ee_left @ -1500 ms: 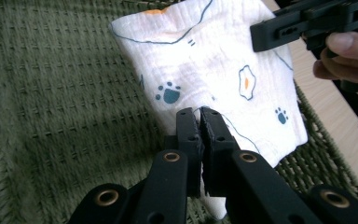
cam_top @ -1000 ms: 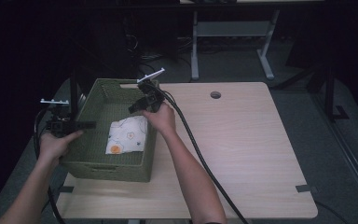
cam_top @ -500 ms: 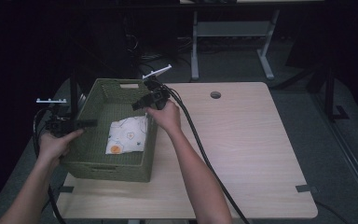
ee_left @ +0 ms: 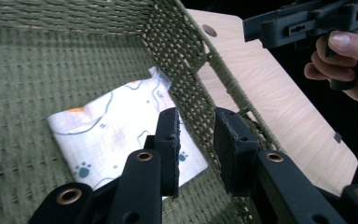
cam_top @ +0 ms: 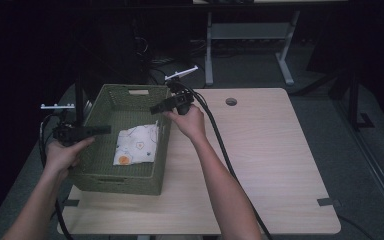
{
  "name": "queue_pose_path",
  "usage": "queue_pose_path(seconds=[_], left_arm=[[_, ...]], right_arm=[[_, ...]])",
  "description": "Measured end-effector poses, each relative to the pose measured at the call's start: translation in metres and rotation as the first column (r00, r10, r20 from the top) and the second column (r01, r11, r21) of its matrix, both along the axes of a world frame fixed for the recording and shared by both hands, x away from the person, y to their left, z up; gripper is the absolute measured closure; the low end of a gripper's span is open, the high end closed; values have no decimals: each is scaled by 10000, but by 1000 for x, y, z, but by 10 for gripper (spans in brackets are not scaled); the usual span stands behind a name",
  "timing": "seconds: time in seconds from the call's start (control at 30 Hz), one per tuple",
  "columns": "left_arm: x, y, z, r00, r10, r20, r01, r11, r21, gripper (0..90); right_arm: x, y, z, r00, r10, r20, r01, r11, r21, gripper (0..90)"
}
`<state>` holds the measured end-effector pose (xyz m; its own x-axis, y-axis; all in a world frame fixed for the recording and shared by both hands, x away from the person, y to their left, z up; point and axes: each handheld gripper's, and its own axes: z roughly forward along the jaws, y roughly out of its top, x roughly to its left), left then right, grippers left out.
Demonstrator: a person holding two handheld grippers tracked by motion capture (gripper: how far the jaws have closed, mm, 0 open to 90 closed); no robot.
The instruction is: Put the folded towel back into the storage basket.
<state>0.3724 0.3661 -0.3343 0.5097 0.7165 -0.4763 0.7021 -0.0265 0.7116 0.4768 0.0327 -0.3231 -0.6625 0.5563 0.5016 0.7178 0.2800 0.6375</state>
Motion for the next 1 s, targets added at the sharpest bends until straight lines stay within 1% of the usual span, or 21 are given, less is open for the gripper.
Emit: queue_pose_path(seconds=[0.17,0.3,0.33,0.4,0.6,0.73,1.0], left_arm=[[-2,-9,1,9997,-247,-54,247,9997,-78,689],[-2,-17,1,9994,-337,-93,337,9994,13,671],[-2,-18,1,9994,-324,-95,325,9995,46,659],[-3,-22,1,9996,-270,-90,271,9995,139,630],[-5,-31,4,9996,-272,-52,272,9996,7,610],[-6,-39,6,9996,-290,-69,289,9994,-176,605],[-7,-64,11,9992,-400,-25,400,9992,-1,570]], right_arm=[[-1,-13,1,9999,-112,-81,114,9996,270,501],[-2,-24,0,9998,-202,-84,206,9989,416,490],[-2,-27,0,9996,-238,-137,244,9987,445,489],[-3,-32,-1,9997,-240,-85,244,9985,497,487],[-4,-47,-3,9995,-279,-148,288,9978,592,465],[-5,-58,-4,9993,-326,-194,337,9976,610,449],[-10,-86,-5,9984,-505,-234,523,9951,837,436]])
